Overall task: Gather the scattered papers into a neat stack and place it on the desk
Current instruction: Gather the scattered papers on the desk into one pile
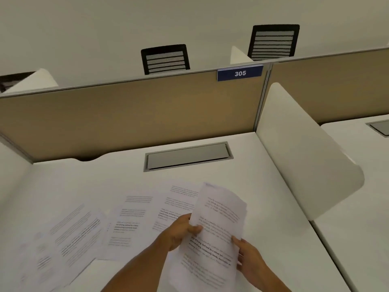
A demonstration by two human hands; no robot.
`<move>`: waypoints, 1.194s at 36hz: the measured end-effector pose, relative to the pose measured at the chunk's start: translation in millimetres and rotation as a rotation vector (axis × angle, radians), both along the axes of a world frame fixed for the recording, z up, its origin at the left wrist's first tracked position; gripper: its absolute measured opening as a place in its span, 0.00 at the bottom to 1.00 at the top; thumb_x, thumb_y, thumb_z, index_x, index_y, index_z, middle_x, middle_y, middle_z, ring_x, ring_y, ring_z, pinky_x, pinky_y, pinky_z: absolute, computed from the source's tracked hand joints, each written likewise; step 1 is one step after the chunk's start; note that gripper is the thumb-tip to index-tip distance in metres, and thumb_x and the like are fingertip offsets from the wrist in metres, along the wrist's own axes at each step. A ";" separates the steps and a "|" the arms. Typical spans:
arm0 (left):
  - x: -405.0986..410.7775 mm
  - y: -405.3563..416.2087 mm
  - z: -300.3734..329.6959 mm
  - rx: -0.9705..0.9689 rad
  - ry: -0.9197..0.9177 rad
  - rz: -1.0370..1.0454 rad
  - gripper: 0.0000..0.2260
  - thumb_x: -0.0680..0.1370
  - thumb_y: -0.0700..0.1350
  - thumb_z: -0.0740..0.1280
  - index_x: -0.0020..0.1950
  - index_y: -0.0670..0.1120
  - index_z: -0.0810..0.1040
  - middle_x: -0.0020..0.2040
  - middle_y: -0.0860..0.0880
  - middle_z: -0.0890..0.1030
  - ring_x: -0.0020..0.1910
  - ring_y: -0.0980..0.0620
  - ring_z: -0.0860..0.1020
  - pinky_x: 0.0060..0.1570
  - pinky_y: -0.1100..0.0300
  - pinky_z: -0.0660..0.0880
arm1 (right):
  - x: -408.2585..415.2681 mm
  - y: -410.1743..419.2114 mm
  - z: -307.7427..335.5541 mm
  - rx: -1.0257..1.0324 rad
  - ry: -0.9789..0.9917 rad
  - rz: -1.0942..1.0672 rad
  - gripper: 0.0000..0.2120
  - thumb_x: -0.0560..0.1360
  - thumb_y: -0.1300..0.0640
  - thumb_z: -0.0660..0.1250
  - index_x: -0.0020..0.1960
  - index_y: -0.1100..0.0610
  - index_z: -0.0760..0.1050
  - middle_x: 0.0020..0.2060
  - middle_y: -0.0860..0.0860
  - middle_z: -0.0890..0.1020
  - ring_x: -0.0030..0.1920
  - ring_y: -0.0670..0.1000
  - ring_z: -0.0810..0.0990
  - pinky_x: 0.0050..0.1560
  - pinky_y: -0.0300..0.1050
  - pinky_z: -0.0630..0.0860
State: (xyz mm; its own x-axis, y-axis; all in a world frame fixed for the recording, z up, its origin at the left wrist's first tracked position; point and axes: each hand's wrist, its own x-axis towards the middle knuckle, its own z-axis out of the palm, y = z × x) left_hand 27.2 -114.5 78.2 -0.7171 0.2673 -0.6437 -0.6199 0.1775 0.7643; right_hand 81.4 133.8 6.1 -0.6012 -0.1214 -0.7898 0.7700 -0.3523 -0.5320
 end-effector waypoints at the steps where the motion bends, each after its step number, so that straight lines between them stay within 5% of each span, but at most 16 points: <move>1: -0.2 -5.2 2.5 -0.014 0.004 0.026 0.17 0.75 0.38 0.73 0.64 0.42 0.79 0.59 0.42 0.84 0.58 0.39 0.82 0.60 0.40 0.78 | -0.1 -2.8 1.6 -0.032 0.006 0.014 0.23 0.69 0.51 0.78 0.63 0.53 0.79 0.56 0.54 0.87 0.56 0.59 0.85 0.49 0.54 0.83; 5: -0.1 -28.7 10.6 -0.130 0.063 0.111 0.17 0.76 0.41 0.73 0.64 0.43 0.78 0.58 0.43 0.85 0.56 0.41 0.84 0.59 0.40 0.79 | -5.4 -10.8 -0.4 -0.134 0.048 -0.005 0.23 0.71 0.62 0.77 0.65 0.57 0.77 0.60 0.57 0.84 0.59 0.62 0.84 0.56 0.62 0.81; 8: 0.4 -44.4 12.5 -0.241 0.112 0.118 0.19 0.76 0.43 0.73 0.66 0.43 0.77 0.61 0.44 0.83 0.56 0.43 0.83 0.59 0.43 0.80 | -11.1 -20.5 1.9 -0.120 0.063 0.031 0.21 0.74 0.67 0.73 0.66 0.62 0.76 0.59 0.60 0.84 0.58 0.63 0.84 0.52 0.59 0.83; 14: 2.1 -64.0 2.0 -0.462 0.073 0.115 0.31 0.77 0.43 0.71 0.77 0.41 0.62 0.75 0.41 0.68 0.73 0.41 0.69 0.72 0.44 0.68 | -18.2 -57.4 16.0 0.092 0.063 0.126 0.15 0.74 0.71 0.71 0.60 0.65 0.80 0.49 0.59 0.88 0.48 0.62 0.87 0.42 0.53 0.84; 17: 0.2 -72.6 -4.0 -0.579 0.054 0.092 0.34 0.77 0.43 0.71 0.78 0.40 0.58 0.77 0.42 0.65 0.75 0.42 0.65 0.75 0.51 0.64 | -21.7 -80.1 29.0 0.192 0.036 0.192 0.17 0.73 0.70 0.73 0.60 0.59 0.78 0.52 0.58 0.87 0.51 0.62 0.86 0.48 0.58 0.84; 20: -2.9 -86.1 -10.6 -0.643 0.056 0.093 0.27 0.76 0.41 0.71 0.73 0.40 0.67 0.70 0.42 0.74 0.67 0.43 0.74 0.66 0.54 0.71 | -25.4 -104.7 39.5 0.275 0.029 0.225 0.19 0.74 0.70 0.71 0.60 0.54 0.75 0.55 0.56 0.84 0.52 0.60 0.84 0.45 0.54 0.83; 24: -13.6 -108.6 -21.3 -0.644 0.111 0.102 0.19 0.75 0.40 0.71 0.65 0.42 0.74 0.59 0.45 0.80 0.49 0.50 0.78 0.49 0.60 0.75 | -33.5 -131.6 39.0 0.327 0.044 0.183 0.12 0.75 0.72 0.68 0.49 0.56 0.79 0.45 0.54 0.85 0.44 0.56 0.85 0.31 0.43 0.80; 33: -49.1 -129.8 -45.8 -0.612 0.212 0.080 0.11 0.77 0.37 0.67 0.59 0.39 0.78 0.57 0.42 0.83 0.54 0.44 0.82 0.53 0.54 0.80 | -59.0 -175.7 19.9 0.446 0.087 0.091 0.11 0.75 0.72 0.64 0.47 0.61 0.82 0.45 0.59 0.86 0.47 0.62 0.84 0.47 0.54 0.82; 36: -60.3 -129.1 -56.2 -0.592 0.216 0.075 0.10 0.77 0.37 0.65 0.57 0.39 0.79 0.55 0.42 0.83 0.52 0.44 0.82 0.50 0.54 0.81 | -68.3 -184.6 14.7 0.493 0.088 0.083 0.10 0.74 0.72 0.63 0.51 0.67 0.81 0.48 0.64 0.85 0.42 0.58 0.81 0.39 0.45 0.74; 43: -76.0 -129.4 -74.4 -0.595 0.190 0.057 0.10 0.77 0.34 0.63 0.55 0.40 0.79 0.53 0.43 0.83 0.46 0.48 0.81 0.42 0.61 0.78 | -92.1 -198.1 4.1 0.581 0.096 0.092 0.08 0.74 0.73 0.62 0.46 0.67 0.80 0.41 0.60 0.83 0.38 0.53 0.77 0.39 0.42 0.75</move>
State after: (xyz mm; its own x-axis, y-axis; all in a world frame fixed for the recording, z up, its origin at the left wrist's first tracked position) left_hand -48.8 -243.9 3.8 -0.8360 -0.1399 -0.5306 -0.5044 0.5768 0.6426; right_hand -10.7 -64.3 10.2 -0.6806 0.2590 -0.6853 0.7227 0.0834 -0.6862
